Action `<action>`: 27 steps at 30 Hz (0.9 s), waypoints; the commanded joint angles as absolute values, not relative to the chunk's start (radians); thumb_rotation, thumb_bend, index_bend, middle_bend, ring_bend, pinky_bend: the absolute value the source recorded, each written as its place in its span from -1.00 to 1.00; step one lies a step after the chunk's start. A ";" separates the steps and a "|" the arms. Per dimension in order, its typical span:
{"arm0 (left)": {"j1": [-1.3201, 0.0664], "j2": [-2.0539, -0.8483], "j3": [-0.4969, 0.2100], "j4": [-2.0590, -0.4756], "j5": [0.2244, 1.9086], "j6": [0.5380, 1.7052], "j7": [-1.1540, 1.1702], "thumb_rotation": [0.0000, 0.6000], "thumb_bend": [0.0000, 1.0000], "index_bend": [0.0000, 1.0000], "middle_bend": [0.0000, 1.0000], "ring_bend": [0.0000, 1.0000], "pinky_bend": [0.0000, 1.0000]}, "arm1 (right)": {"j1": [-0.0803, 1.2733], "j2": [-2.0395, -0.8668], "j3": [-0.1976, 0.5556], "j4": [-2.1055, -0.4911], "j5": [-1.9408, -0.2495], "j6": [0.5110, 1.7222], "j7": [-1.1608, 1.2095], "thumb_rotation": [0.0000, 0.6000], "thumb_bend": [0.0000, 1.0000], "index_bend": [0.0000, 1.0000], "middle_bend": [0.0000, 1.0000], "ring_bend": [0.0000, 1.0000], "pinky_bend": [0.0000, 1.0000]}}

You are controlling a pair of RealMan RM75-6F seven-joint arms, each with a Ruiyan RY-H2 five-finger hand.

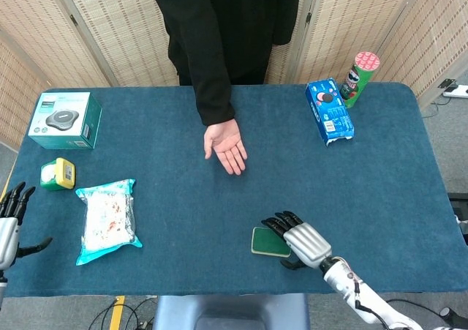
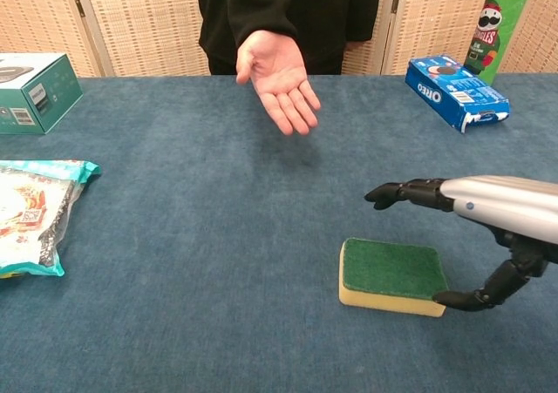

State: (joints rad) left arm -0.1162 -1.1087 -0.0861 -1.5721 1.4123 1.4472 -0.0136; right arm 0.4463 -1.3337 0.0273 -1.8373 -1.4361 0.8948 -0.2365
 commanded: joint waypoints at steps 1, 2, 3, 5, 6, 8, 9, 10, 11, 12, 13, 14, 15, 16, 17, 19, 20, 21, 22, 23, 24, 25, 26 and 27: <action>-0.112 -1.103 -0.085 -1.571 1.416 1.453 -0.029 1.00 -0.67 -0.97 -1.00 -0.96 -0.61 | 0.483 -1.380 0.047 -1.806 -1.360 0.842 -0.239 1.00 -0.59 -0.93 -0.75 -1.00 -1.00; -0.110 -1.100 -0.086 -1.571 1.417 1.457 -0.036 1.00 -0.67 -0.97 -1.00 -0.96 -0.61 | 0.489 -1.383 0.048 -1.802 -1.347 0.833 -0.228 1.00 -0.58 -0.92 -0.74 -1.00 -1.00; -0.109 -1.098 -0.086 -1.569 1.416 1.459 -0.040 1.00 -0.67 -0.97 -1.00 -0.96 -0.61 | 0.492 -1.386 0.048 -1.799 -1.340 0.829 -0.221 1.00 -0.58 -0.91 -0.73 -0.99 -1.00; -0.107 -1.093 -0.086 -1.570 1.412 1.456 -0.050 1.00 -0.67 -0.97 -1.00 -0.96 -0.61 | 0.501 -1.391 0.049 -1.791 -1.322 0.817 -0.205 1.00 -0.56 -0.89 -0.70 -0.98 -1.00; -0.106 -1.090 -0.087 -1.570 1.408 1.453 -0.054 1.00 -0.67 -0.97 -1.00 -0.96 -0.61 | 0.506 -1.393 0.049 -1.789 -1.315 0.811 -0.199 1.00 -0.56 -0.88 -0.69 -0.96 -1.00; -0.104 -1.085 -0.089 -1.573 1.400 1.449 -0.062 1.00 -0.67 -0.96 -1.00 -0.96 -0.61 | 0.513 -1.396 0.049 -1.785 -1.308 0.807 -0.191 1.00 -0.50 -0.84 -0.66 -0.91 -0.99; -0.104 -1.083 -0.089 -1.575 1.399 1.448 -0.067 1.00 -0.67 -0.96 -1.00 -0.96 -0.61 | 0.515 -1.399 0.048 -1.783 -1.308 0.810 -0.192 1.00 -0.45 -0.81 -0.63 -0.87 -0.96; -0.103 -1.081 -0.089 -1.576 1.399 1.448 -0.072 1.00 -0.67 -0.96 -1.00 -0.96 -0.61 | 0.517 -1.402 0.047 -1.780 -1.307 0.813 -0.194 1.00 -0.39 -0.76 -0.59 -0.82 -0.90; -0.102 -1.078 -0.088 -1.576 1.399 1.447 -0.074 1.00 -0.67 -0.95 -1.00 -0.96 -0.61 | 0.520 -1.405 0.045 -1.777 -1.304 0.812 -0.197 1.00 -0.32 -0.72 -0.55 -0.78 -0.81; -0.102 -1.077 -0.088 -1.577 1.399 1.447 -0.075 1.00 -0.67 -0.95 -1.00 -0.96 -0.61 | 0.523 -1.405 0.043 -1.777 -1.299 0.810 -0.198 1.00 -0.28 -0.70 -0.53 -0.76 -0.76; -0.101 -1.075 -0.087 -1.579 1.395 1.445 -0.073 1.00 -0.67 -0.95 -1.00 -0.96 -0.61 | 0.526 -1.405 0.042 -1.779 -1.295 0.810 -0.200 1.00 -0.22 -0.67 -0.50 -0.73 -0.69; -0.100 -1.074 -0.087 -1.581 1.392 1.442 -0.074 1.00 -0.67 -0.95 -1.00 -0.96 -0.61 | 0.528 -1.404 0.041 -1.780 -1.295 0.814 -0.203 1.00 -0.15 -0.63 -0.47 -0.69 -0.63; -0.100 -1.071 -0.086 -1.584 1.391 1.439 -0.077 1.00 -0.67 -0.94 -1.00 -0.96 -0.61 | 0.528 -1.404 0.040 -1.780 -1.296 0.819 -0.208 1.00 -0.12 -0.61 -0.45 -0.67 -0.60; -0.099 -1.066 -0.083 -1.587 1.390 1.434 -0.082 1.00 -0.67 -0.94 -1.00 -0.96 -0.61 | 0.528 -1.402 0.036 -1.780 -1.292 0.825 -0.217 1.00 -0.08 -0.59 -0.42 -0.64 -0.57; -0.097 -1.060 -0.080 -1.594 1.388 1.428 -0.089 1.00 -0.67 -0.92 -1.00 -0.96 -0.61 | 0.528 -1.399 0.032 -1.779 -1.285 0.827 -0.227 1.00 -0.07 -0.58 -0.42 -0.64 -0.56; -0.087 -1.034 -0.067 -1.621 1.392 1.420 -0.120 1.00 -0.67 -0.88 -0.99 -0.95 -0.61 | 0.530 -1.395 0.024 -1.778 -1.270 0.828 -0.244 1.00 -0.05 -0.58 -0.42 -0.64 -0.56; -0.080 -1.021 -0.061 -1.634 1.398 1.424 -0.135 1.00 -0.67 -0.84 -0.96 -0.94 -0.61 | 0.531 -1.392 0.020 -1.778 -1.264 0.826 -0.249 1.00 -0.03 -0.58 -0.42 -0.64 -0.56; -0.071 -1.006 -0.057 -1.647 1.405 1.433 -0.154 1.00 -0.67 -0.82 -0.93 -0.94 -0.61 | 0.534 -1.388 0.017 -1.778 -1.258 0.821 -0.251 1.00 -0.02 -0.58 -0.42 -0.64 -0.56; -0.060 -0.992 -0.054 -1.659 1.414 1.450 -0.178 1.00 -0.67 -0.79 -0.89 -0.93 -0.61 | 0.536 -1.384 0.015 -1.780 -1.252 0.815 -0.249 1.00 0.00 -0.58 -0.42 -0.64 -0.57; -0.044 -0.977 -0.052 -1.669 1.432 1.482 -0.216 1.00 -0.67 -0.76 -0.84 -0.93 -0.61 | 0.540 -1.378 0.014 -1.785 -1.245 0.809 -0.243 1.00 -0.01 -0.58 -0.44 -0.64 -0.56; -0.031 -0.968 -0.051 -1.670 1.447 1.509 -0.244 1.00 -0.67 -0.74 -0.82 -0.92 -0.60 | 0.542 -1.375 0.014 -1.789 -1.245 0.809 -0.237 1.00 -0.05 -0.58 -0.45 -0.64 -0.58; -0.018 -0.963 -0.050 -1.669 1.460 1.536 -0.266 1.00 -0.67 -0.74 -0.81 -0.92 -0.60 | 0.542 -1.371 0.015 -1.792 -1.247 0.812 -0.232 1.00 -0.10 -0.58 -0.48 -0.64 -0.61; -0.004 -0.959 -0.050 -1.664 1.473 1.566 -0.284 1.00 -0.67 -0.74 -0.81 -0.92 -0.60 | 0.542 -1.363 0.017 -1.800 -1.254 0.819 -0.227 1.00 -0.18 -0.59 -0.54 -0.65 -0.67; 0.003 -0.958 -0.049 -1.660 1.480 1.583 -0.294 1.00 -0.67 -0.73 -0.81 -0.92 -0.60 | 0.542 -1.353 0.018 -1.808 -1.261 0.827 -0.224 1.00 -0.21 -0.62 -0.58 -0.66 -0.72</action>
